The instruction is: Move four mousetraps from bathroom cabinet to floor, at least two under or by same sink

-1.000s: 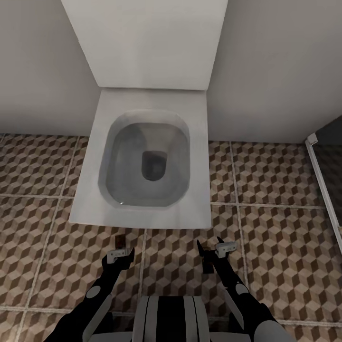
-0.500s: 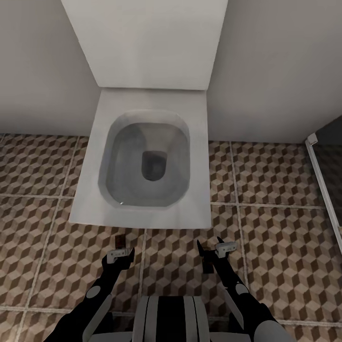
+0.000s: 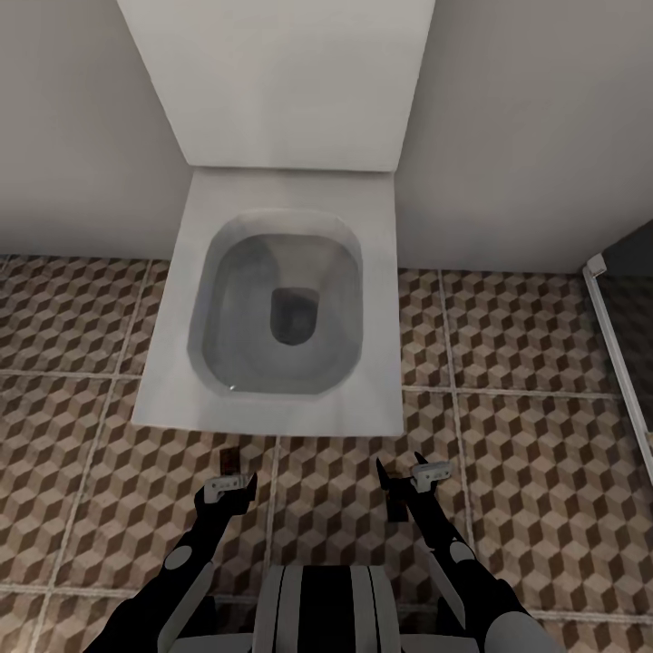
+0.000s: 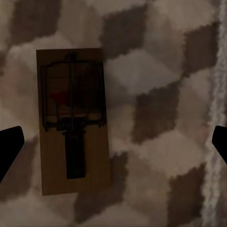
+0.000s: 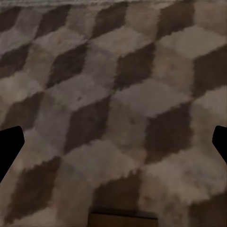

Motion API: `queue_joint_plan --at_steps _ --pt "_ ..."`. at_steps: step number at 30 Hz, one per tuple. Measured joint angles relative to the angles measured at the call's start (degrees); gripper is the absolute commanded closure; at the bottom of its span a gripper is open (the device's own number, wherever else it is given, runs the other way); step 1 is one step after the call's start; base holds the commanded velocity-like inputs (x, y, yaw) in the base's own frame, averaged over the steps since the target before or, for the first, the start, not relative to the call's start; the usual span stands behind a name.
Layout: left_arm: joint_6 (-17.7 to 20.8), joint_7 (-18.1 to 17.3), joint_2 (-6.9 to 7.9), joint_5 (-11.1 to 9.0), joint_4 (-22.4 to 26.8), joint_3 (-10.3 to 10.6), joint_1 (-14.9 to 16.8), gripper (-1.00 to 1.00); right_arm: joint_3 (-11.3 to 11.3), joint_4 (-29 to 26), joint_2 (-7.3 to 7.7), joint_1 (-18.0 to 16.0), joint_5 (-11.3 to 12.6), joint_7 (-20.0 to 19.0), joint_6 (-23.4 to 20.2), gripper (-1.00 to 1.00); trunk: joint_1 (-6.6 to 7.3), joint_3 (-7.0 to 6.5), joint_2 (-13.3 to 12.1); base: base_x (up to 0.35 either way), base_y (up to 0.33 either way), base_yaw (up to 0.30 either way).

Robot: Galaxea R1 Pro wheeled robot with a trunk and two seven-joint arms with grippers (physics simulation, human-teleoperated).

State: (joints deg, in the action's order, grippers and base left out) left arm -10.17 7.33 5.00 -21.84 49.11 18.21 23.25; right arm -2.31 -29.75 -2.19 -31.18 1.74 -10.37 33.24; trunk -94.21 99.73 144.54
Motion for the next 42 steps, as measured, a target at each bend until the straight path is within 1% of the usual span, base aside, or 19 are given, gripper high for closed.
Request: queue_joint_plan --at_steps 9,42 --pt "0.00 -0.02 0.00 0.00 -0.03 0.00 0.00 -1.00 0.00 0.00 0.00 0.00 0.00 0.00 0.00 -1.00 -0.03 0.00 0.00 -0.233 0.000 0.000" --pt "0.00 -0.02 0.00 0.00 -0.07 0.00 0.00 -1.00 0.00 0.00 0.00 0.00 0.00 0.00 0.00 -1.00 -0.03 0.00 0.00 -0.331 0.000 0.000"
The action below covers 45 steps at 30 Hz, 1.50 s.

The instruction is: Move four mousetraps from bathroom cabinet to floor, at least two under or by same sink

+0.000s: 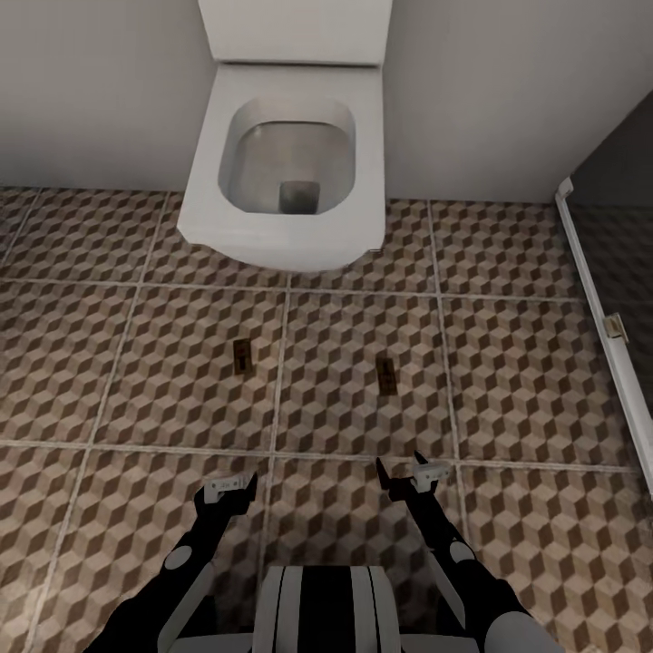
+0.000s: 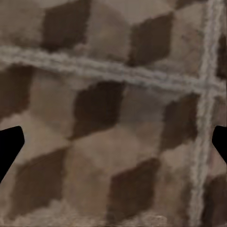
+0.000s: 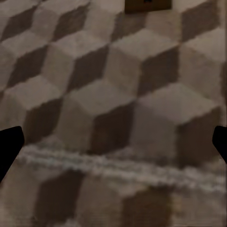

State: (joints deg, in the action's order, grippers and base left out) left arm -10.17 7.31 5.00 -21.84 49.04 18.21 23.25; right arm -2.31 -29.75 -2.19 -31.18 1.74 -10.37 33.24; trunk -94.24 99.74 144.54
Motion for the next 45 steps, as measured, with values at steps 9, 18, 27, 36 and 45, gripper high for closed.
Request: queue_joint_plan --at_steps 9,18,27,36,45 --pt "0.00 0.00 0.00 0.00 0.00 0.00 0.00 -1.00 0.00 0.01 0.00 0.00 0.00 0.00 0.00 -1.00 0.02 0.00 0.00 -0.226 0.000 0.000" --pt "0.00 0.00 0.00 0.00 -0.08 0.00 0.00 -1.00 0.00 0.04 0.00 0.00 0.00 0.00 0.00 -1.00 0.03 0.00 0.00 -0.030 0.000 0.000" --pt "0.00 0.00 0.00 0.00 -0.09 0.00 0.00 -1.00 0.00 0.08 0.00 0.00 0.00 0.00 0.00 -1.00 0.04 0.00 0.00 -0.004 0.000 0.000" --pt "0.00 0.00 0.00 0.00 -0.14 0.00 0.00 -1.00 0.00 0.09 0.00 0.00 0.00 0.00 0.00 -1.00 0.04 0.00 0.00 0.000 0.000 0.000" --pt "0.00 0.03 0.00 0.00 0.03 0.00 0.00 -1.00 0.00 0.09 0.00 0.00 0.00 0.00 0.00 -1.00 0.04 0.00 0.00 0.000 0.000 0.000"
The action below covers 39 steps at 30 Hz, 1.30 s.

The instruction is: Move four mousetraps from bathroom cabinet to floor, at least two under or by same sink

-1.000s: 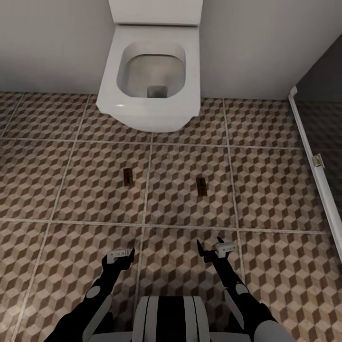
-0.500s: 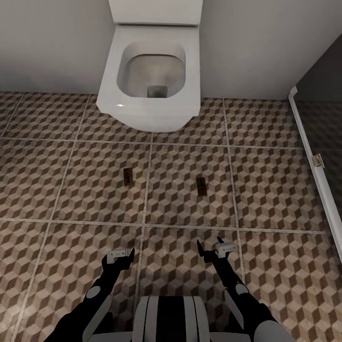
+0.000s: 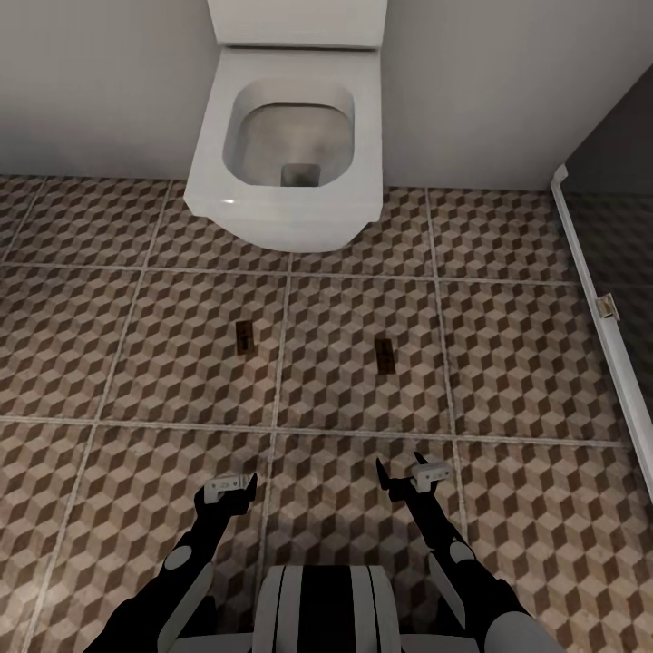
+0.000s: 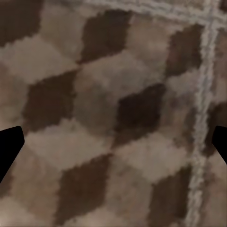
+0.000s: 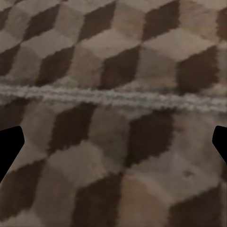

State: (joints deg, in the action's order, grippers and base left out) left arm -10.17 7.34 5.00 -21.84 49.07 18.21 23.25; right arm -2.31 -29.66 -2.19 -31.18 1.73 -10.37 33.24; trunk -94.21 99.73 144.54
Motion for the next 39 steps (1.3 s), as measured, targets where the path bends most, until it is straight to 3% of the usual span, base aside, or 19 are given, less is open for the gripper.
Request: queue_joint_plan --at_steps 39 --pt "0.09 0.06 0.00 0.00 0.15 0.00 0.00 -1.00 0.00 0.00 0.00 0.00 -0.06 0.00 0.01 -1.00 0.00 0.00 0.00 0.000 0.000 0.000"
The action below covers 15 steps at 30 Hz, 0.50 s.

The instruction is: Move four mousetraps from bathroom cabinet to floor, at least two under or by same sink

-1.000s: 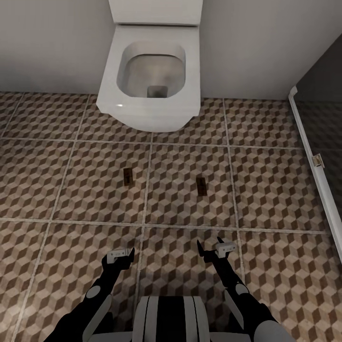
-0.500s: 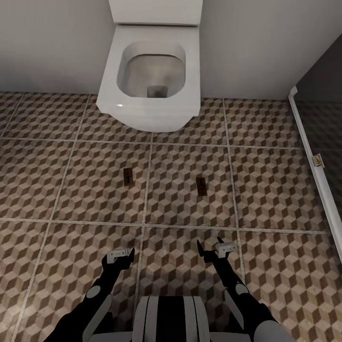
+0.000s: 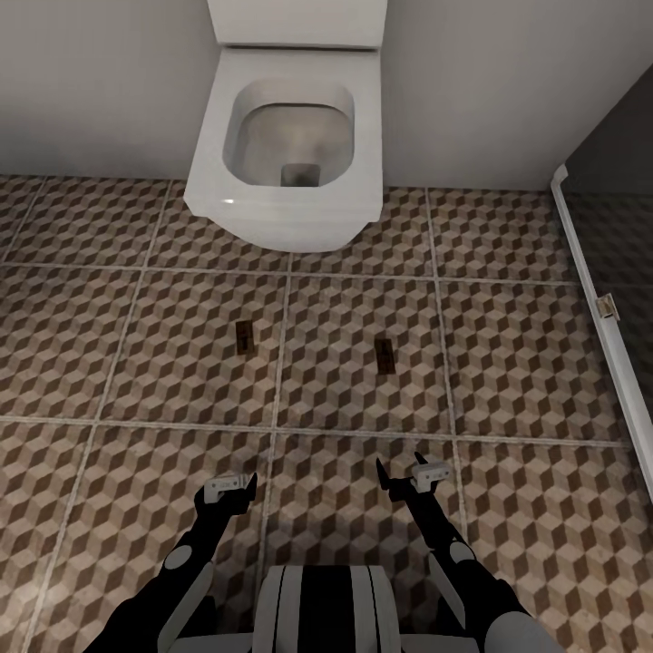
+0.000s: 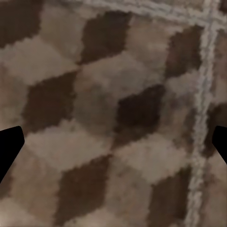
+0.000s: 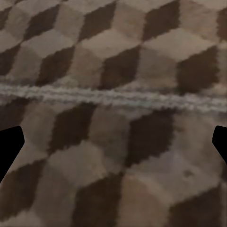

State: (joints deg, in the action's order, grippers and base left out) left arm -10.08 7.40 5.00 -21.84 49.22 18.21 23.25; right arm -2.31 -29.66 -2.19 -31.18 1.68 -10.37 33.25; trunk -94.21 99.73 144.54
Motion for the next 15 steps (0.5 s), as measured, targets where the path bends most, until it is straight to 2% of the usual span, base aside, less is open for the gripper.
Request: queue_joint_plan --at_steps 4,7,15 --pt "0.00 0.00 0.00 0.00 0.00 0.00 0.00 -1.00 0.00 0.00 0.00 0.00 -0.01 0.03 -0.01 -1.00 0.00 0.00 0.00 0.000 0.000 0.000" --pt "-0.97 0.37 -0.76 0.77 0.96 0.01 -0.97 -1.00 -0.11 -0.96 -0.97 0.96 -0.20 0.04 0.67 -1.00 0.00 0.00 0.00 0.000 0.000 0.000" --pt "-1.43 0.39 -0.21 0.80 2.40 0.02 -2.69 -1.00 -0.10 -3.22 -1.40 1.19 -0.17 0.09 0.82 -1.00 0.00 0.00 0.00 0.000 0.000 0.000"
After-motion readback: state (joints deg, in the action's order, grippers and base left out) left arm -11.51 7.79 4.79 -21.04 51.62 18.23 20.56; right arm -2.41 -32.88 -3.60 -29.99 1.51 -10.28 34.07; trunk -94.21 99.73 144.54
